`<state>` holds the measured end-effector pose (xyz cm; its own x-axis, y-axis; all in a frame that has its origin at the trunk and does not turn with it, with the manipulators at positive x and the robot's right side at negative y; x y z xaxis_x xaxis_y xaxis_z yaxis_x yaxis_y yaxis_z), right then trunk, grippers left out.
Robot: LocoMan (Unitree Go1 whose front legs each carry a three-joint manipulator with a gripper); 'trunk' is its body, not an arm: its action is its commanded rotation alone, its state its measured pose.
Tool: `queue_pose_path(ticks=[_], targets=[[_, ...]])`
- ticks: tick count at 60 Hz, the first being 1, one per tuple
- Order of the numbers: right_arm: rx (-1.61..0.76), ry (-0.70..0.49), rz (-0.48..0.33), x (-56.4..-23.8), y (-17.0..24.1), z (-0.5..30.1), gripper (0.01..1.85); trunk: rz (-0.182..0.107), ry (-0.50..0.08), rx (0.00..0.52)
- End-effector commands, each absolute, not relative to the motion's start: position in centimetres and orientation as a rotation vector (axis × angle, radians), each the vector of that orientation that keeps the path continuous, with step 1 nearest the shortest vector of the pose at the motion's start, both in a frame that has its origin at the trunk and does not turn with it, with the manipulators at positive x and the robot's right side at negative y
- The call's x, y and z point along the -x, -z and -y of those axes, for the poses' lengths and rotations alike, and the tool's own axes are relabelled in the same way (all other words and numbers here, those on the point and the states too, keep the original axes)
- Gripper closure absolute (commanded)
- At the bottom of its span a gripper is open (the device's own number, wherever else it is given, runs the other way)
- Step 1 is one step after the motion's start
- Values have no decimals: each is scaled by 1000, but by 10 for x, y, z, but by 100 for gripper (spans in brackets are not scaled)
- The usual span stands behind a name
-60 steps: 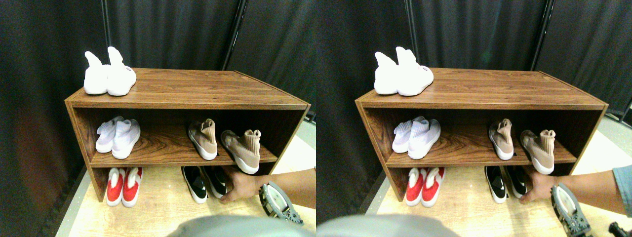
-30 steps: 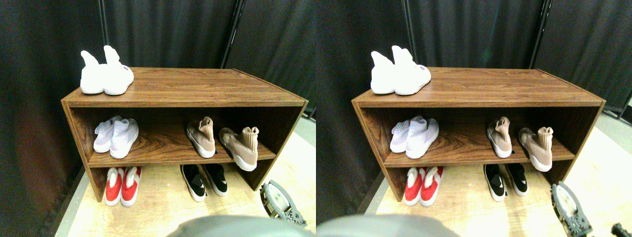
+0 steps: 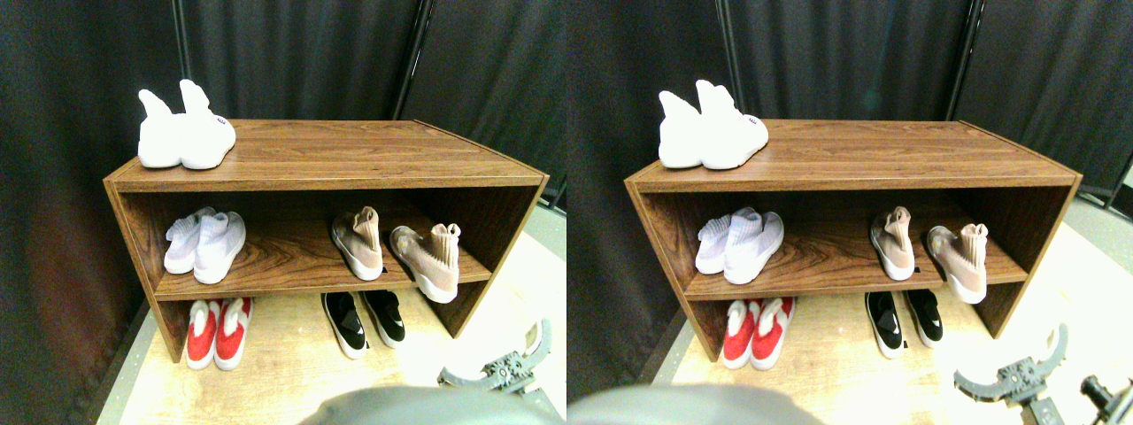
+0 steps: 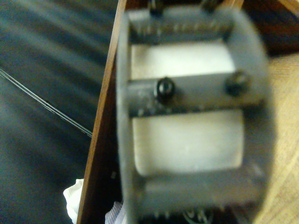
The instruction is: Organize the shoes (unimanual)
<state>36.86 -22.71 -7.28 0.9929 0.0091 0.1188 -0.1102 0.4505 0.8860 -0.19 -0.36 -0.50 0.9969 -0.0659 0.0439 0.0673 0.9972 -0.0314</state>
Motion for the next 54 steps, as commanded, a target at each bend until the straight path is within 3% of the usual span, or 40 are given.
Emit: queue_pose_path(ticks=[1, 20, 43, 44, 54], targets=[[-1093, -78, 119, -377, 69, 232, 24, 35, 67, 45], [-1183, -60, 100, -408, 66, 242, 35, 36, 65, 46], [-1353, 39, -12, -451, 87, 240, 30, 36, 65, 46], [-1352, 44, -13, -453, 88, 239, 30, 33, 34, 68], [-1333, 59, -27, -466, 95, 238, 27, 32, 30, 69]])
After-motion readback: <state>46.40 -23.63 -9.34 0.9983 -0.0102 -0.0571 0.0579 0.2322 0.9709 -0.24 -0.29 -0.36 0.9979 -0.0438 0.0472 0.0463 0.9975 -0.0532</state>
